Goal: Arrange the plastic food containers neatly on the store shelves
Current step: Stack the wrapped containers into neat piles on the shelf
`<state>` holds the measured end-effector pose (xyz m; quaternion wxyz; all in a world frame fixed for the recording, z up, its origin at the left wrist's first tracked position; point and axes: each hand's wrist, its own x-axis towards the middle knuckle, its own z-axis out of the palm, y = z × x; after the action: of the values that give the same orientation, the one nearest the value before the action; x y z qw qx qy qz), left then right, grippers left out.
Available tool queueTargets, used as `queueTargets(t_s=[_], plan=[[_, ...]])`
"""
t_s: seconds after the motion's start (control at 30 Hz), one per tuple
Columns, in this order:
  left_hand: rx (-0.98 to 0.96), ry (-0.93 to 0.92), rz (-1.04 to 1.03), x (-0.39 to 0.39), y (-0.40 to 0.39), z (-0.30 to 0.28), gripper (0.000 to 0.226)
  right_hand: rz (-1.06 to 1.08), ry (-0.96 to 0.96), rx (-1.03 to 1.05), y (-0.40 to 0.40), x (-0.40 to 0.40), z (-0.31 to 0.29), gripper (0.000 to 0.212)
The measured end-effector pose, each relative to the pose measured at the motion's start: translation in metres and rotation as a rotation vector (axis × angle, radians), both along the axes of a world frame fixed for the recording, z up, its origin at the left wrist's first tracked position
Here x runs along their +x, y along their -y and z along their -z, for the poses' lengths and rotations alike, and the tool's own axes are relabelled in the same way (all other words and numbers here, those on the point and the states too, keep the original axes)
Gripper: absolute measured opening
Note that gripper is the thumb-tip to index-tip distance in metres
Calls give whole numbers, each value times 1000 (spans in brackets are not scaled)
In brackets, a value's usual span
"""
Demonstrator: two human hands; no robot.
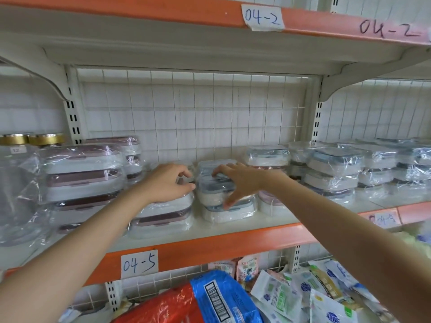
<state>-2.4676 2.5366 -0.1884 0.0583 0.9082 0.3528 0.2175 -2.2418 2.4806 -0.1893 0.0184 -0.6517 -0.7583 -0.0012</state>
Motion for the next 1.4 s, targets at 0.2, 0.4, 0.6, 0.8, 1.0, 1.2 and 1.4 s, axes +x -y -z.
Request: queueTargets(t_s=[0.2,0.4,0.6,0.8,1.0,1.2,1.4], plan=[[52,33,61,14,9,-4,47,139,-143,-82,32,51,-19,108],[31,-18,169,62,21,0,61,384,5,-209,62,97,7,106],[44,-42,185,69,19,14,48,404,90,-170,69,98,6,92],[57,-63,186,74,18,8,46,419,409,172,80,81,-45,83],[-21,129,119,71,19,-12,90,320,155,369,67,48,-71,93],[13,0,142,39,22,-57,133,13,-342,348,38,-6,-62,93],[8,-168,-1,-6,11,-66,109,-149,-766,148,11,-31,-51,78]])
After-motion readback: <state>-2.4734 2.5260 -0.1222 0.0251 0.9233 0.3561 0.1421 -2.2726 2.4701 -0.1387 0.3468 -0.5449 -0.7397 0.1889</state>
